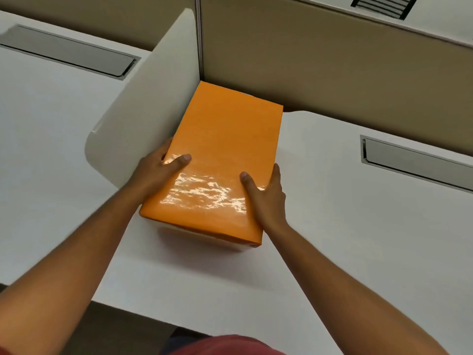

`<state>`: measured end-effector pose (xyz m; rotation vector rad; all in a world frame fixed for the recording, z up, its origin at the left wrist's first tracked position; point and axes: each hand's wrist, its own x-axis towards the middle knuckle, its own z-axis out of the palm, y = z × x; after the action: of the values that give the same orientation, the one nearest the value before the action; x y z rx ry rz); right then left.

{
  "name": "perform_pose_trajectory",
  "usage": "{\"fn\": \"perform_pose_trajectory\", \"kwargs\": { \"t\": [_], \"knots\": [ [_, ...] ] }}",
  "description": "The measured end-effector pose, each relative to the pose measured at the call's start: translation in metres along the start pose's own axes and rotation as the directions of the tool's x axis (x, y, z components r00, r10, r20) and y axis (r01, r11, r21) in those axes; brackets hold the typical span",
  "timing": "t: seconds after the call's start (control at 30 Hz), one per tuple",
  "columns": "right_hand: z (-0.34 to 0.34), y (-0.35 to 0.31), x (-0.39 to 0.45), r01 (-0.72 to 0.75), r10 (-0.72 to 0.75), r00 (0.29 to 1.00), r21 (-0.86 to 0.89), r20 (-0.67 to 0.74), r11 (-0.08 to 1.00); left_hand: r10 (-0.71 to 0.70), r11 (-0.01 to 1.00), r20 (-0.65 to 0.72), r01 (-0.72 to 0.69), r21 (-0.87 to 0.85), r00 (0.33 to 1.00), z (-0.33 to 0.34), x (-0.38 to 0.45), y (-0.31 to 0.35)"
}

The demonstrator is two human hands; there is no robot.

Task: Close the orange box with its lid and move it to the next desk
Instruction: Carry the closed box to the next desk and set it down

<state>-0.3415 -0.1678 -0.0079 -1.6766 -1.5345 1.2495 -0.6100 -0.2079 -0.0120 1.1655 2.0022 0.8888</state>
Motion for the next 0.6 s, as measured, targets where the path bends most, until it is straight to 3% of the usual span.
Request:
{"fn": "perform_pose_trajectory", "kwargs": {
  "t": [0.17, 0.27, 0.33, 0.4, 0.5, 0.6],
  "knots": [
    [0.018, -0.007, 0.01, -0.003, 0.004, 1.0, -0.059, 0.005, 0.998, -0.037, 0.998, 0.029, 0.036, 0.051, 0.999, -0.01, 0.015, -0.006],
    [0.015, -0.007, 0.017, -0.024, 0.028, 0.999, -0.103, 0.035, 0.994, -0.027, 0.959, -0.012, 0.03, 0.281, 1.0, -0.009, 0.011, -0.001],
    [0.012, -0.008, 0.011, 0.017, -0.02, 1.0, -0.199, -0.011, 0.98, 0.124, 0.87, -0.132, -0.044, 0.491, 0.983, -0.005, -0.002, 0.002],
    [0.009, -0.008, -0.003, 0.166, -0.189, 0.981, -0.319, -0.042, 0.933, 0.31, 0.814, -0.175, -0.166, 0.556, 0.935, 0.001, -0.017, 0.005],
    [0.015, -0.005, -0.024, 0.374, -0.37, 0.922, -0.528, 0.118, 0.763, 0.39, 0.762, 0.024, -0.337, 0.553, 0.92, 0.02, -0.035, 0.002],
    [0.026, -0.003, -0.025, 0.43, -0.367, 0.899, -0.646, 0.24, 0.631, 0.392, 0.683, 0.146, -0.393, 0.616, 0.908, 0.028, -0.036, -0.004]
  ]
}}
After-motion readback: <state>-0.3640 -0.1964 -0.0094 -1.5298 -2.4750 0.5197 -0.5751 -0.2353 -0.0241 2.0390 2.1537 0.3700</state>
